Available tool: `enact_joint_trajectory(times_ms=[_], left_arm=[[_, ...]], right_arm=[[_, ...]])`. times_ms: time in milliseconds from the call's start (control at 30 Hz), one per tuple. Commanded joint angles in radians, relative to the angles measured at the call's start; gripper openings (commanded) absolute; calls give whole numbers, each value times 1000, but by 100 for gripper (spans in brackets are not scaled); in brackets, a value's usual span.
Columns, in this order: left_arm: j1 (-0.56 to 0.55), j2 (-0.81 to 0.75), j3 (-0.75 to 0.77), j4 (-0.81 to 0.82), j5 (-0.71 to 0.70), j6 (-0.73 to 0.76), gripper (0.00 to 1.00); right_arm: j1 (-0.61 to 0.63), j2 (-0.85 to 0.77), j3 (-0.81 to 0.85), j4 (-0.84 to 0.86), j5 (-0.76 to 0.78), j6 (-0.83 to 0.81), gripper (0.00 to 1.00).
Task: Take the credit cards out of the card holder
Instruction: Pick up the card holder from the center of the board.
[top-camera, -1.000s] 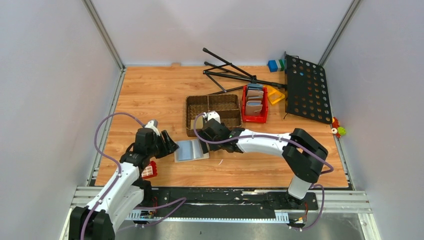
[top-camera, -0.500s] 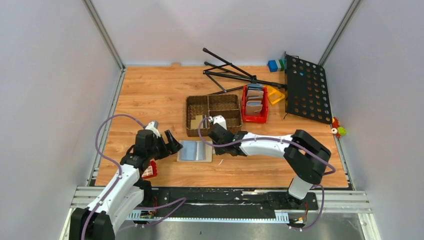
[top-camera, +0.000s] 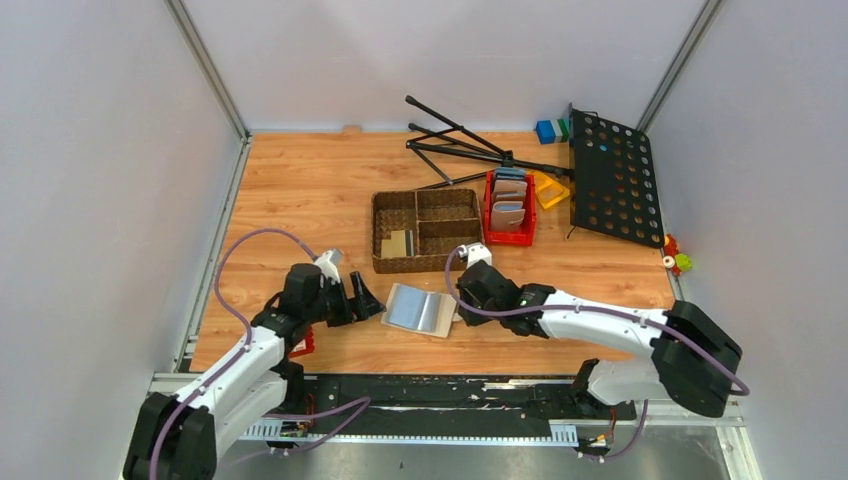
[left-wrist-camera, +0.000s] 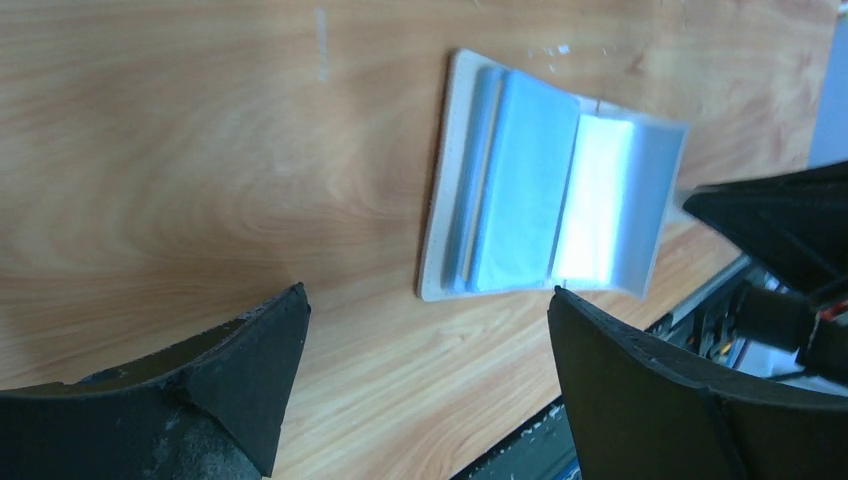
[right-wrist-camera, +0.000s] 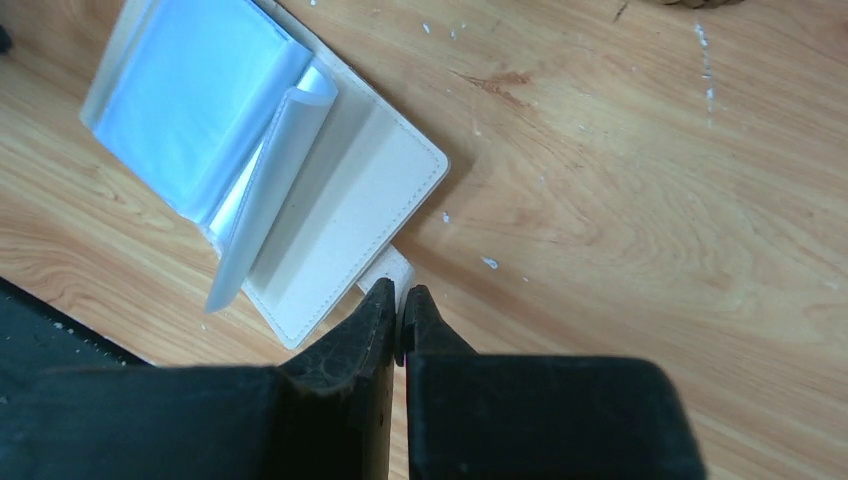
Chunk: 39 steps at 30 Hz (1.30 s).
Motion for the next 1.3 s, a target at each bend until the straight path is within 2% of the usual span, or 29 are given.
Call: enact_joint_trajectory(times_ms=[0,33,100,133,367,567,767,1000,1133,1267], left_arm=[[-122,25,-9,25,-42,-29,95],[-144,26,-5,27,-57,-39,95],[-177,29,7,28,-81,-53,94],[-188,30,12,29,-87,-58,94],[-227,42,46,39,-85,-51,92],[-227,7,41,37,-115,-56,92],[-226,8,49,18,-111,-48,92],[-227,-4,43,2,-117,-42,92],[-227,-16,43,-7,-127,-38,92],[-227,-19,42,-7,-131,-40,92]], right_arm=[[-27,-99,-25,0,-24,-5,4],[-33,-112,-28,-12,-27,-8,10],[-45,-138,-27,-42,-38,-8,31],[-49,-150,-26,-54,-47,-9,36],[-53,-220,37,-133,-109,-10,51],[-52,-191,66,-72,-167,40,62],[-52,-30,125,-1,-235,112,61],[-53,132,187,24,-195,173,61],[-53,194,203,25,-150,183,57],[-53,245,200,67,-170,192,52]])
